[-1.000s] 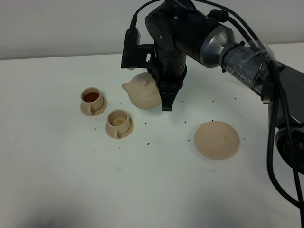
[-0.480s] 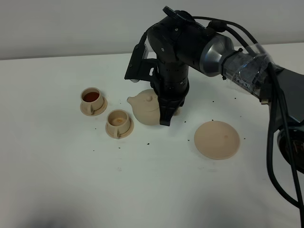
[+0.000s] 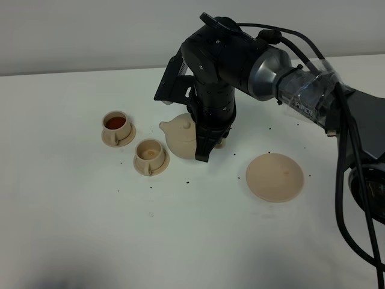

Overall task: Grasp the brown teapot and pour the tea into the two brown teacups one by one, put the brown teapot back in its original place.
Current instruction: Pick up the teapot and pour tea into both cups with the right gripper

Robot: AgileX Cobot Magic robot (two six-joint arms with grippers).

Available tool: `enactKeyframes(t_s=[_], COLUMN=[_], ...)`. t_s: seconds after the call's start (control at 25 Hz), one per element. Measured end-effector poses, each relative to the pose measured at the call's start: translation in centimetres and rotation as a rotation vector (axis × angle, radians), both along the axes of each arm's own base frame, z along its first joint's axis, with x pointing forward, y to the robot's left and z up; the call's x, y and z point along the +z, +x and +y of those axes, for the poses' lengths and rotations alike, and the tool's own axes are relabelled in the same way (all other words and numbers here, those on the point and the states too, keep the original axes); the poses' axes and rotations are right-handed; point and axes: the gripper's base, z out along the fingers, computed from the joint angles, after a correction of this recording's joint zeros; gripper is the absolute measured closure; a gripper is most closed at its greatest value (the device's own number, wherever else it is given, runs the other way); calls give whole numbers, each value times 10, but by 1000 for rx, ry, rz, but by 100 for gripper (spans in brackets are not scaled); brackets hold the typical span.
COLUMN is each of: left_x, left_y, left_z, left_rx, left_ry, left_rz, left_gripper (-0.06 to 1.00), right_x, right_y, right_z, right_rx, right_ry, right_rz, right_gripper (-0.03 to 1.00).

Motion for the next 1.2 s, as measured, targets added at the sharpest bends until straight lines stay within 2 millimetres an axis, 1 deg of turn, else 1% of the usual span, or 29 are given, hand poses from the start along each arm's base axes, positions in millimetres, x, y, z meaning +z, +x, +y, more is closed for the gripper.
enactKeyframes(t_s=[0.32, 0.52, 0.92, 1.2], left_x=[0, 0, 0, 0], left_y=[0, 0, 0, 0], left_z=[0, 0, 0, 0], left_rx=[0, 0, -1, -1], left_ry=[0, 0, 1, 1], left_rz=[0, 0, 0, 0], left_gripper=[69, 69, 69, 69], right_x=[-2, -1, 1, -10], right_y=[-1, -5, -13, -18], right_z=[1, 5, 15, 24], right_rx=[-3, 0, 7, 16], right_ry=[0, -12, -92, -165], right_rz=[4, -11, -121, -194], right_gripper=[86, 86, 86, 86])
